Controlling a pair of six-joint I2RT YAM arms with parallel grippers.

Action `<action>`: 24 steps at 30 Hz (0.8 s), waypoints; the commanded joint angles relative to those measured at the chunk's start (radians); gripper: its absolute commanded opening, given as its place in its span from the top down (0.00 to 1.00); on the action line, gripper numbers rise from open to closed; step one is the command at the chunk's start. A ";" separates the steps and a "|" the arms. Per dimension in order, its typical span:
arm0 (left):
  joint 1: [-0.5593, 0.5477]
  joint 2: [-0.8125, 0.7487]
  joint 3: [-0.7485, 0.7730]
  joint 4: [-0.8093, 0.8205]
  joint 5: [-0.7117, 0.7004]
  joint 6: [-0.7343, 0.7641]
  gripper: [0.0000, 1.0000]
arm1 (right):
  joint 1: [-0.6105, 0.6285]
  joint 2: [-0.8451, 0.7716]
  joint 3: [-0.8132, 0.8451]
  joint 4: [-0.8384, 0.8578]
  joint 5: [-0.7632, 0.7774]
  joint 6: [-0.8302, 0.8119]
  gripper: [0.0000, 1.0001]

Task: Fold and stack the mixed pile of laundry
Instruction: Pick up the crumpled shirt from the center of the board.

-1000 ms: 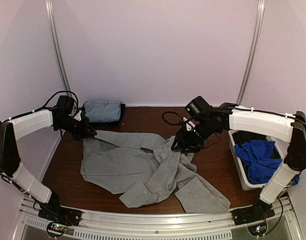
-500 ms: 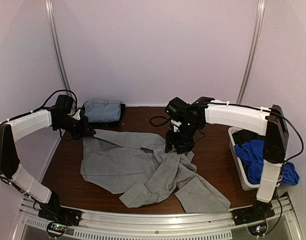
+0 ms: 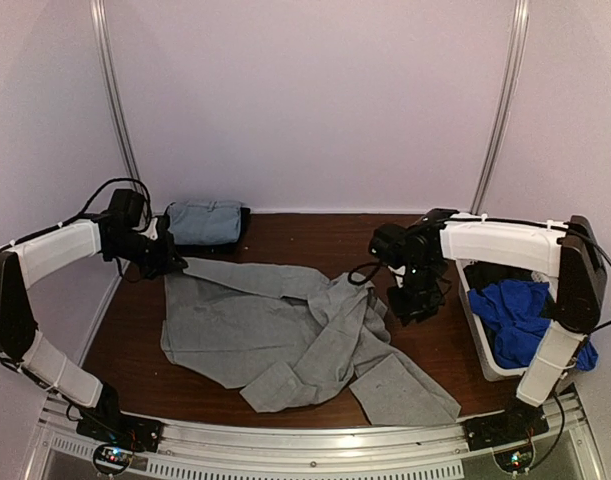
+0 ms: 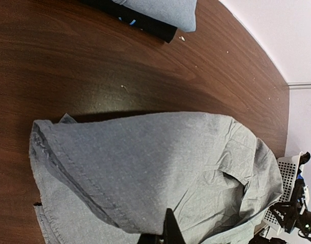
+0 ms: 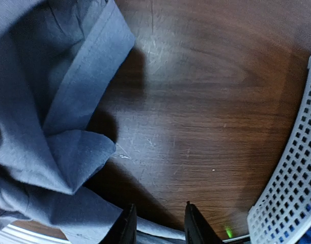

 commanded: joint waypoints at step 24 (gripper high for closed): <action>0.000 -0.016 -0.025 0.041 0.030 0.030 1.00 | 0.258 0.521 0.906 -0.272 0.292 -0.057 0.47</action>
